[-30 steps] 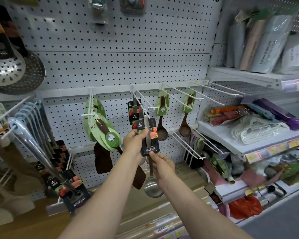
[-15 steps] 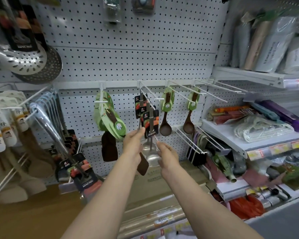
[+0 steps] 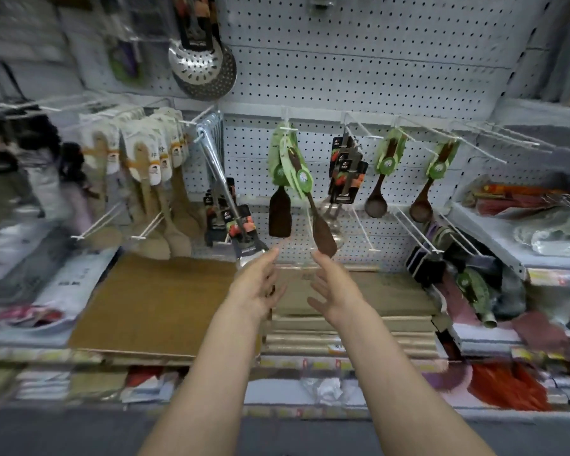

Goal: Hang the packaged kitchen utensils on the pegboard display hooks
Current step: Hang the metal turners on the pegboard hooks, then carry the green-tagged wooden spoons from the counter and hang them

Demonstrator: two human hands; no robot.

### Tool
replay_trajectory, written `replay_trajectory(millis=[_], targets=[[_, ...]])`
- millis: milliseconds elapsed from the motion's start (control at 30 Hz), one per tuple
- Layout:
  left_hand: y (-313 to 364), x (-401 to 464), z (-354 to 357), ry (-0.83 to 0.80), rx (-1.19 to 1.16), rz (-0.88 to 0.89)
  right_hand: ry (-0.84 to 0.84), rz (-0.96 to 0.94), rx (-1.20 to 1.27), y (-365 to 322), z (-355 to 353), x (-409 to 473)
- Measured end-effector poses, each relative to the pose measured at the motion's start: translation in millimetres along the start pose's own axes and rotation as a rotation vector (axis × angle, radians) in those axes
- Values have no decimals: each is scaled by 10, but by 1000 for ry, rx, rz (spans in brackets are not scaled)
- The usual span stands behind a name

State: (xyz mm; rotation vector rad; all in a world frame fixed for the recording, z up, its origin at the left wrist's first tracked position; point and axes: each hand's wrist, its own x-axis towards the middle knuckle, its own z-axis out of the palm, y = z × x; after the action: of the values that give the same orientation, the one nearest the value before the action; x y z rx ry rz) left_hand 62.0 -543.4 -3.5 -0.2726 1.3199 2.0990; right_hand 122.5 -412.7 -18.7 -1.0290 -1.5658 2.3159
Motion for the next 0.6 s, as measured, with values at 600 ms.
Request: replay_trajectory(millis=[600], targets=[[957,-1259,-2526,308,-215,257,-336,-4,-242,916,2509,-1062]])
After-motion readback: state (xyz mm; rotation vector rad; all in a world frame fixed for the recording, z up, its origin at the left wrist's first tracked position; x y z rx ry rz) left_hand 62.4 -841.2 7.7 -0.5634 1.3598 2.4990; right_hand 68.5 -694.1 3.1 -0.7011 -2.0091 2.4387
